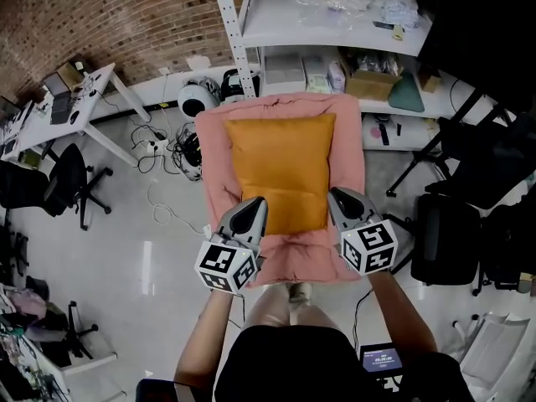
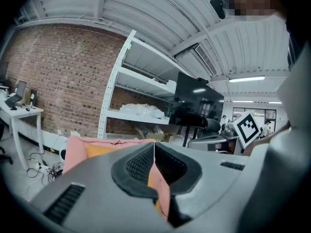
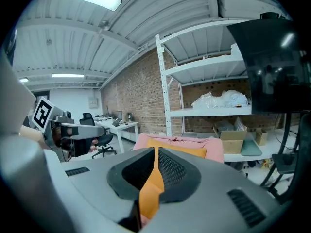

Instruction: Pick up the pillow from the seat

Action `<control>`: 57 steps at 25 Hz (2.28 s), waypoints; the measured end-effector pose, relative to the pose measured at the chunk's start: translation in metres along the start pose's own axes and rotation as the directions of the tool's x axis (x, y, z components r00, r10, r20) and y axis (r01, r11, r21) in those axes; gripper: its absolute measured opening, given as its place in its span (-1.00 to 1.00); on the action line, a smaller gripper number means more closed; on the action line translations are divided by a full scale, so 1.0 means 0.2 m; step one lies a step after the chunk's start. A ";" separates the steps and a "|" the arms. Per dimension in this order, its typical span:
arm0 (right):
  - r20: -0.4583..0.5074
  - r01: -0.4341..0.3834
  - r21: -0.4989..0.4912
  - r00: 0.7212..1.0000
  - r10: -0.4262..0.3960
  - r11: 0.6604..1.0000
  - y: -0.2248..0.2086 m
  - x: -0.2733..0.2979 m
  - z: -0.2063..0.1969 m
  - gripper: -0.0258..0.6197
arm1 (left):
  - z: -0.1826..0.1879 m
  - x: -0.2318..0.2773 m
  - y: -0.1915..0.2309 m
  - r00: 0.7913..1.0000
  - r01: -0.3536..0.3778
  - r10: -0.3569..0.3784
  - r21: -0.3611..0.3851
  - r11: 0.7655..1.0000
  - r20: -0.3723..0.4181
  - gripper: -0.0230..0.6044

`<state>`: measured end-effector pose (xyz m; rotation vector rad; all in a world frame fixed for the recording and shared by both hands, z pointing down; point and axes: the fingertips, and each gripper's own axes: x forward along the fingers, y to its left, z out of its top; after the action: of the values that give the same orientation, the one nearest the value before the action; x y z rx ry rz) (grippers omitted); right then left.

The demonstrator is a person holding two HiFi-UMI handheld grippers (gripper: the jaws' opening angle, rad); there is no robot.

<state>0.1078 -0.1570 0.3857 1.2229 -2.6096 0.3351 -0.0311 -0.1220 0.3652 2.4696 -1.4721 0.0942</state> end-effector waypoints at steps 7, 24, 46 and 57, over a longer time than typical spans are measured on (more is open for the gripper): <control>-0.031 0.002 0.028 1.000 -0.001 1.000 -0.04 0.15 -0.03 -0.82 | -0.05 0.10 0.16 0.999 -0.012 0.011 -0.020 1.000 -0.037 -0.90; -0.100 0.032 0.120 0.995 -0.020 0.992 -0.19 0.54 -0.14 -0.40 | -0.20 0.40 0.50 0.991 -0.009 0.006 -0.027 1.000 -0.137 -0.30; -0.161 0.152 0.118 0.978 -0.133 0.981 -0.35 0.75 -0.41 0.20 | -0.43 0.61 0.69 0.981 -0.020 0.010 -0.051 0.999 -0.196 0.27; -0.215 0.181 0.208 0.967 -0.136 0.961 -0.45 0.88 -0.56 0.53 | -0.54 0.70 0.81 0.973 -0.076 0.061 -0.061 0.995 -0.223 0.82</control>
<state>0.0810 -0.3052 0.5559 1.3824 -2.3348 0.7010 -0.0955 -0.2868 0.5257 2.2700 -1.4393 0.3157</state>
